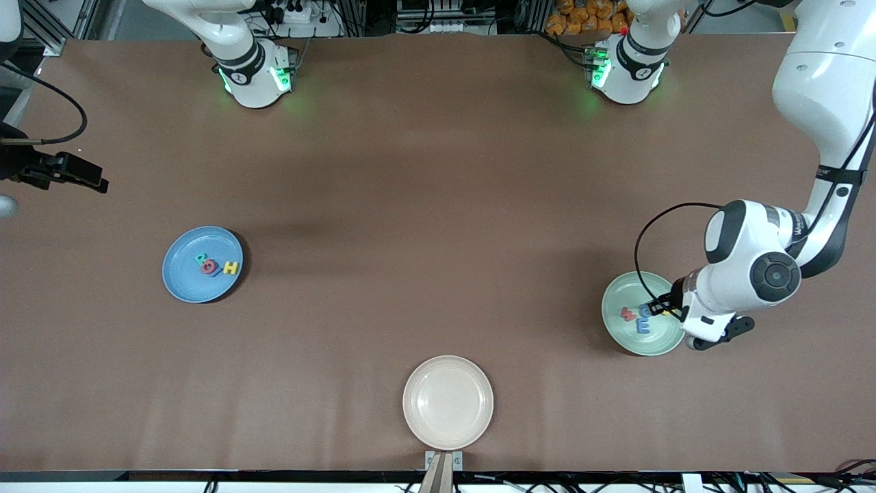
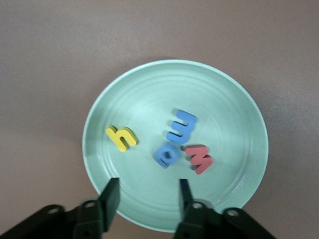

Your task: Sort uppercase to blue plate, lowercase to green plate

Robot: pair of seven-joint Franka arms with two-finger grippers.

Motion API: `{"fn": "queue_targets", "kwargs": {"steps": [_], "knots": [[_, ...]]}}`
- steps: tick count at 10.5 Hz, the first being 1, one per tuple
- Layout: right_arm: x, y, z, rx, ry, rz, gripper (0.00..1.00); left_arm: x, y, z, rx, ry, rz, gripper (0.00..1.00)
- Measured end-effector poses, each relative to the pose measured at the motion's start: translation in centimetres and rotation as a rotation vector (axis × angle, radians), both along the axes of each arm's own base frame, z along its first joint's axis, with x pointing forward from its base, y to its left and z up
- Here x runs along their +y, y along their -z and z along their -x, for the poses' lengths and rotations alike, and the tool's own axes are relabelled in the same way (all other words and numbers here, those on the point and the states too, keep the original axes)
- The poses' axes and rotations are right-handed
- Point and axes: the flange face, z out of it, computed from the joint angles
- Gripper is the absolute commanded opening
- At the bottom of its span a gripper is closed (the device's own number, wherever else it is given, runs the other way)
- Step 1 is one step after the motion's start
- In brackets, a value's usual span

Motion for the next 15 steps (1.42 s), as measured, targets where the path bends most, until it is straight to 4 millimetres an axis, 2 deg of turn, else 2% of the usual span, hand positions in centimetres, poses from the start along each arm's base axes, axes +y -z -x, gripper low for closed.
{"fn": "queue_targets", "kwargs": {"steps": [2,5,7,12,14,15], "knots": [[0.0,-0.1,0.0,-0.002,0.0,0.0,1.0,-0.7,-3.3,0.0,-0.009,0.029,-0.021,1.0],[0.0,-0.2,0.0,-0.003,0.0,0.0,1.0,-2.8,-12.6,1.2,-0.045,0.146,-0.066,1.0],[0.0,-0.2,0.0,-0.001,0.0,0.0,1.0,-2.8,-18.2,2.9,-0.05,0.193,-0.097,1.0],[0.0,-0.3,0.1,-0.002,0.0,-0.001,1.0,-3.9,-30.0,7.9,-0.099,0.208,-0.084,1.0],[0.0,-0.3,0.1,-0.002,0.001,0.0,1.0,-2.5,-33.3,9.4,-0.126,0.232,-0.028,1.0],[-0.1,-0.3,0.1,-0.002,0.002,0.0,1.0,-1.9,-33.9,9.7,-0.133,0.238,-0.018,1.0]]}}
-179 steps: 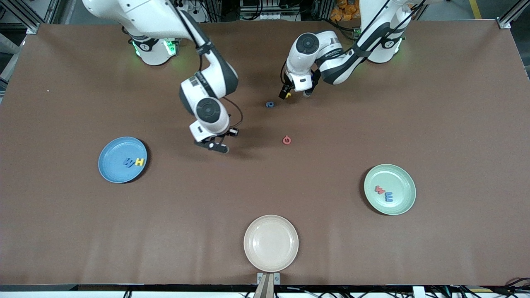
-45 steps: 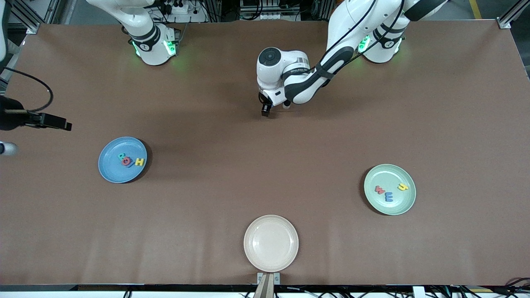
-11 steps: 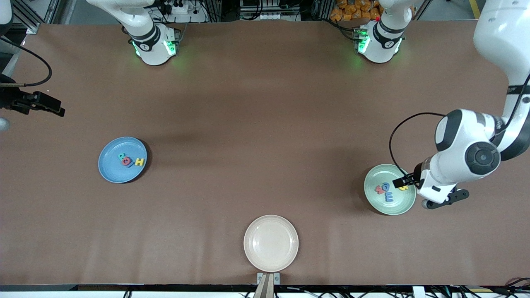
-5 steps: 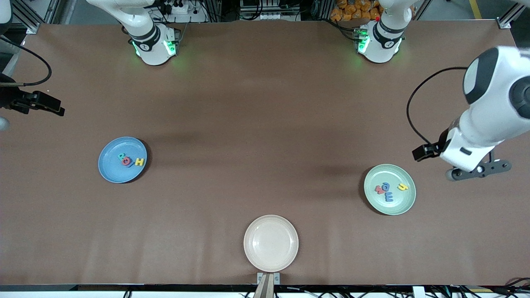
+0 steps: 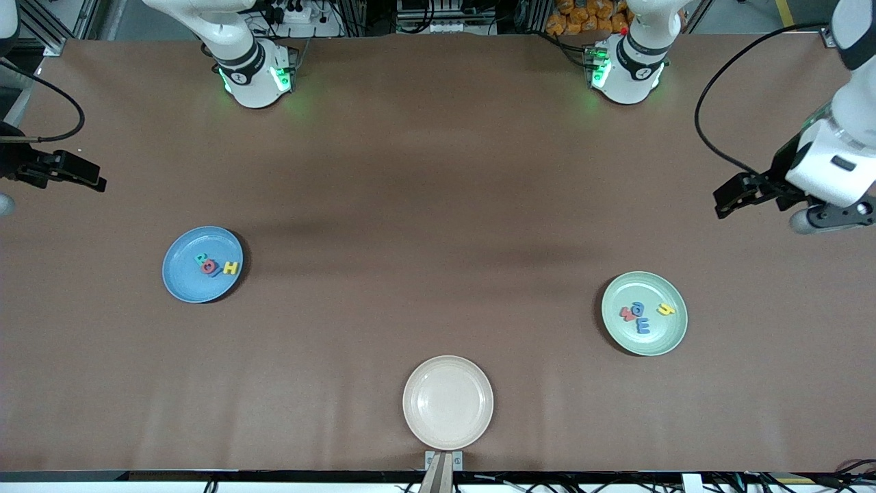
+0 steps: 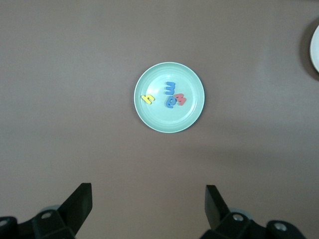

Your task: Sort uppercase to blue plate, lowercase to green plate

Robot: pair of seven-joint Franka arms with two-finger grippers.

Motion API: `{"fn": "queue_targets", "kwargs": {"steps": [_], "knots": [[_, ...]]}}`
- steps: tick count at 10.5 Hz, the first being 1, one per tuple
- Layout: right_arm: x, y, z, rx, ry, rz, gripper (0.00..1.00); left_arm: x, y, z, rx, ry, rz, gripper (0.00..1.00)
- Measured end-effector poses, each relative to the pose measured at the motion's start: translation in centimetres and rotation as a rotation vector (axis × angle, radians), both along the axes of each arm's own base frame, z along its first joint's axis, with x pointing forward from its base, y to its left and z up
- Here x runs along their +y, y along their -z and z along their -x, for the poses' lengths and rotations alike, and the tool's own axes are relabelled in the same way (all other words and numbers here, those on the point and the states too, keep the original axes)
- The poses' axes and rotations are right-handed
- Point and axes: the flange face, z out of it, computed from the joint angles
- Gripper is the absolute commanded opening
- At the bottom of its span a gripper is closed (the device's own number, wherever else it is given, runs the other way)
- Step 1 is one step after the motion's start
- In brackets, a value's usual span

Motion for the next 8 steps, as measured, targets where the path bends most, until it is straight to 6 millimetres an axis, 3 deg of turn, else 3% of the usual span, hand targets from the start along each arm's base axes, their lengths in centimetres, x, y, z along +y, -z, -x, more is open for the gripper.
{"fn": "queue_targets", "kwargs": {"steps": [8], "knots": [[0.0,0.0,0.0,0.0,0.0,0.0,1.0,0.3,-0.8,1.2,0.033,0.049,-0.033,1.0]]}}
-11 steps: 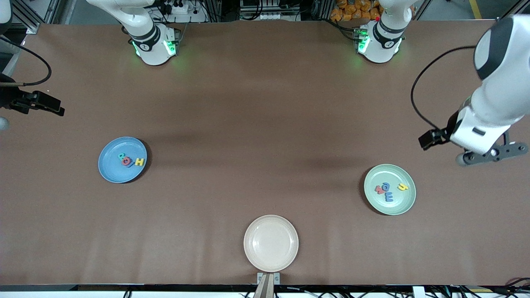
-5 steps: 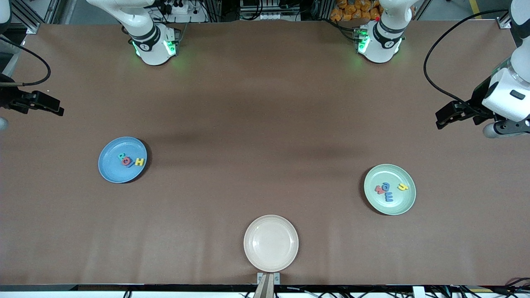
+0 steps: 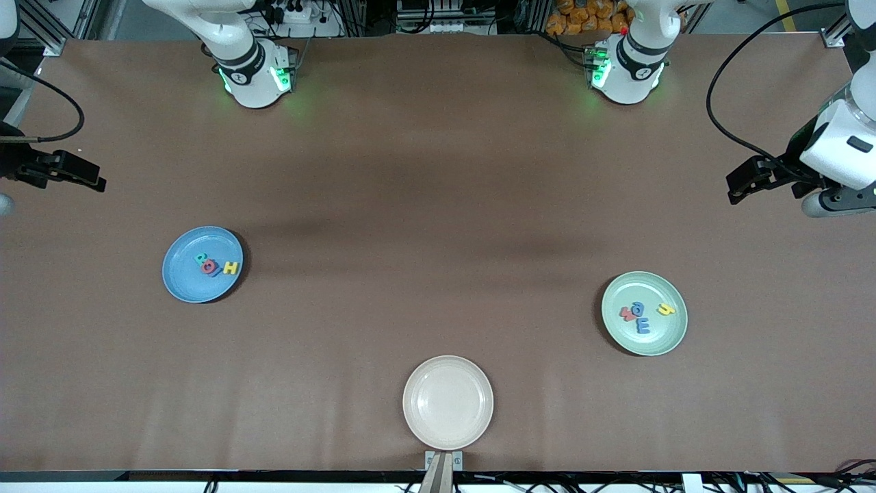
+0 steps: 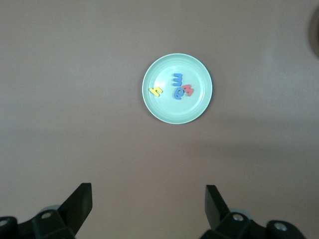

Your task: Sort uppercase to blue plate, lowercase to green plate

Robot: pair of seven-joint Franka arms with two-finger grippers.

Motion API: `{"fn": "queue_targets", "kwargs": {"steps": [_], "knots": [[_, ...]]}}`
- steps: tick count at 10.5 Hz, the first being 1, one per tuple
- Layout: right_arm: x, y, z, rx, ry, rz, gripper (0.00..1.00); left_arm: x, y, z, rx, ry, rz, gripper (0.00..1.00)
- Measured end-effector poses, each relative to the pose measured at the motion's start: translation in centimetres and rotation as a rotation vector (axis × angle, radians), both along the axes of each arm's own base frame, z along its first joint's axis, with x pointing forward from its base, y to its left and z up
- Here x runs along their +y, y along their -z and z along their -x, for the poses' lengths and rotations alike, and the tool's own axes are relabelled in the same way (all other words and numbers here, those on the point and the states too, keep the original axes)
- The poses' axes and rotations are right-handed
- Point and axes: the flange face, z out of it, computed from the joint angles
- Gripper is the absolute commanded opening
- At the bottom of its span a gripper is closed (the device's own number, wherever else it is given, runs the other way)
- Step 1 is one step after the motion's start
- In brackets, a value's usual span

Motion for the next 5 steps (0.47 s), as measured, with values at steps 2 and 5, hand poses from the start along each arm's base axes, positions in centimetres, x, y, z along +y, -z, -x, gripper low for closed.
{"fn": "queue_targets", "kwargs": {"steps": [2,5], "knots": [[0.0,0.0,0.0,0.0,0.0,0.0,1.0,-0.43,-0.05,0.31,0.013,0.019,-0.003,1.0],[0.01,0.0,0.0,0.0,0.0,0.0,1.0,-1.28,-0.16,0.62,0.02,0.05,-0.001,1.0]]}}
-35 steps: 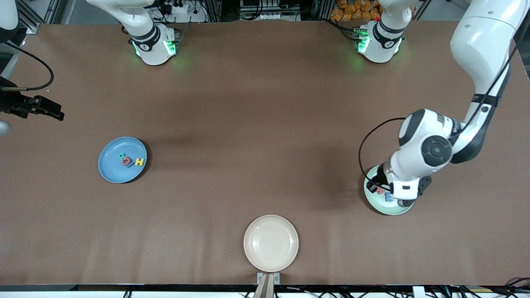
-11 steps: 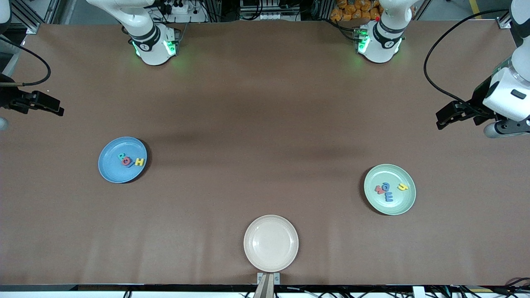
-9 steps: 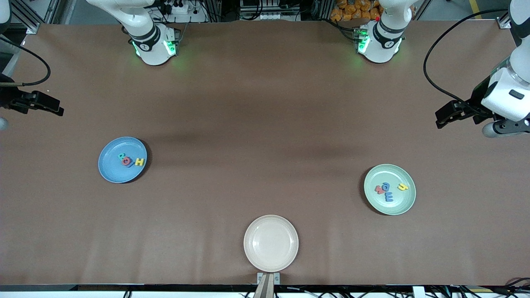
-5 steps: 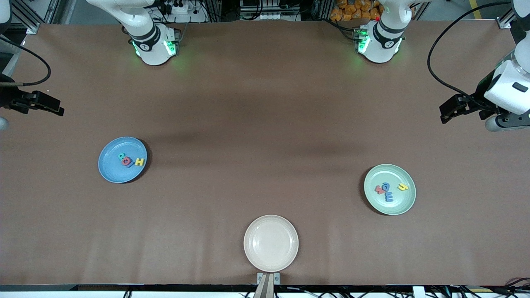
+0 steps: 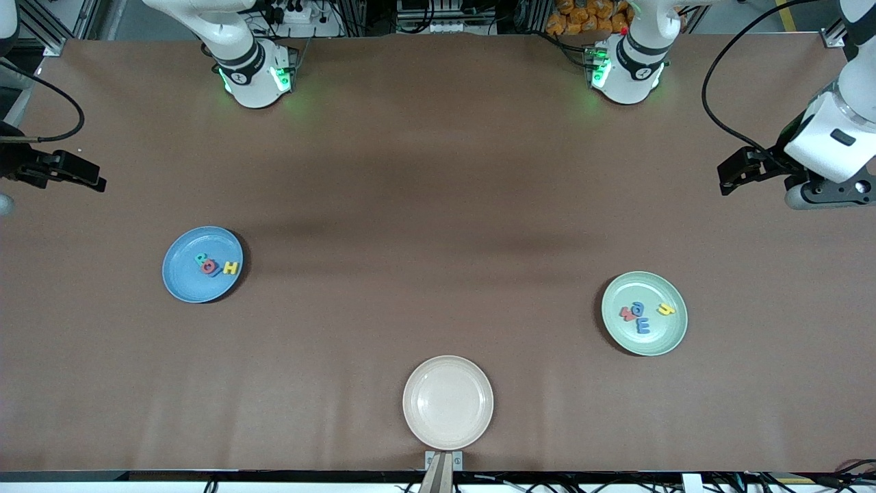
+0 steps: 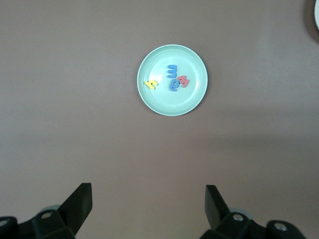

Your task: Sort uppercase to blue plate, lowercase to green plate

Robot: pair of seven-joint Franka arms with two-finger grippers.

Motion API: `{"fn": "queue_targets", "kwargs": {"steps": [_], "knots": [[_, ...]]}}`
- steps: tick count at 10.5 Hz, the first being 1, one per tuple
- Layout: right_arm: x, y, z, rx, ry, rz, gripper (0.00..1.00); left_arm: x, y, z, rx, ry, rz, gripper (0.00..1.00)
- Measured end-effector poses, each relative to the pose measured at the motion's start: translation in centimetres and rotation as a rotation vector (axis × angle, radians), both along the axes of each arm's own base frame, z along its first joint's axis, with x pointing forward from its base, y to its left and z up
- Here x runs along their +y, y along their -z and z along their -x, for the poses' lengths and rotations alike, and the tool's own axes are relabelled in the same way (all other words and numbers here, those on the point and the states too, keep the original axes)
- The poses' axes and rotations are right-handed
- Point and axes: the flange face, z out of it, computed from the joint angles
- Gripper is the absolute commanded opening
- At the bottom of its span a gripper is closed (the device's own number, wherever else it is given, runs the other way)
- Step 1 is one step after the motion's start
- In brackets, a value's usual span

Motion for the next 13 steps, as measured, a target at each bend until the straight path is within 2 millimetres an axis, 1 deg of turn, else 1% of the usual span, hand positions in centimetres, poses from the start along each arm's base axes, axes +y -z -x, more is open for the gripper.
{"fn": "queue_targets", "kwargs": {"steps": [1,2,7,11,13], "knots": [[0.0,0.0,0.0,0.0,0.0,0.0,1.0,-0.3,0.0,0.1,0.003,0.002,0.013,1.0],[0.0,0.0,0.0,0.0,0.0,0.0,1.0,-0.2,0.0,0.1,0.012,-0.004,0.034,1.0],[0.0,0.0,0.0,0.0,0.0,0.0,1.0,2.8,-0.2,0.4,0.041,-0.008,0.062,1.0],[0.1,0.0,0.0,0.0,-0.001,-0.001,1.0,2.7,-0.4,0.5,0.038,-0.006,0.062,1.0],[0.2,0.0,0.0,0.0,-0.003,-0.003,1.0,2.5,-1.1,0.6,0.024,-0.002,0.063,1.0]]}}
